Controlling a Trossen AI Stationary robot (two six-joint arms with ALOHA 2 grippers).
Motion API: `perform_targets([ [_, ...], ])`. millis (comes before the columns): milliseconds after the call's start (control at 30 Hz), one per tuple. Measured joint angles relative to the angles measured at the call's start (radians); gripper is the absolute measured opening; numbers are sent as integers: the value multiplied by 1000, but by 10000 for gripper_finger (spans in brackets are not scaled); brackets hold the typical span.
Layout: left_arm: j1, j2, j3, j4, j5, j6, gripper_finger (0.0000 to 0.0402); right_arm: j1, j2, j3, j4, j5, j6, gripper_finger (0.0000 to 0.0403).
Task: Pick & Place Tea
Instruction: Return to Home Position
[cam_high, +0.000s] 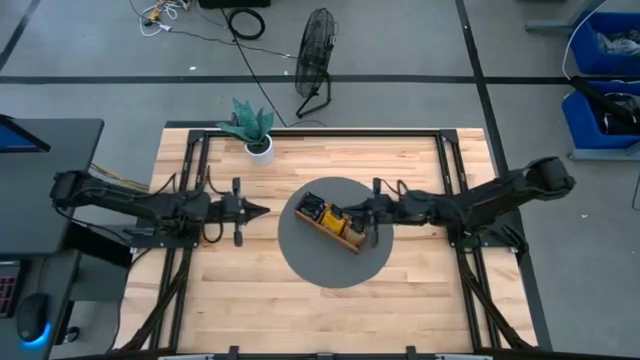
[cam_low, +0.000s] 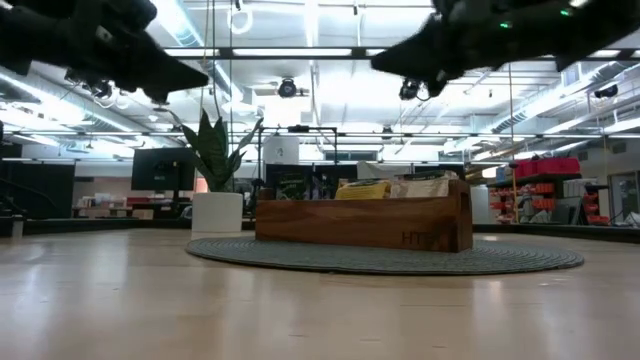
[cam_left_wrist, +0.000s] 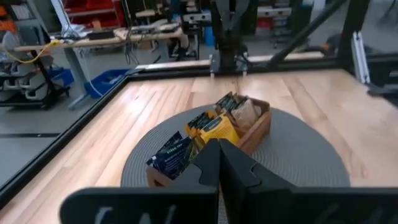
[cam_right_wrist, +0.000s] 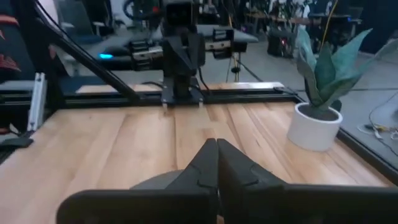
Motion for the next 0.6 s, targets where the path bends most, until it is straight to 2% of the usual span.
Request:
perform_targets([
  [333, -15, -213, -153, 27, -1, -37, 3, -5, -131, -181, 94, -36, -4, 0],
  [600, -15, -295, -171, -59, 0, -52, 3, -16, -216, -306, 164, -136, -12, 0],
])
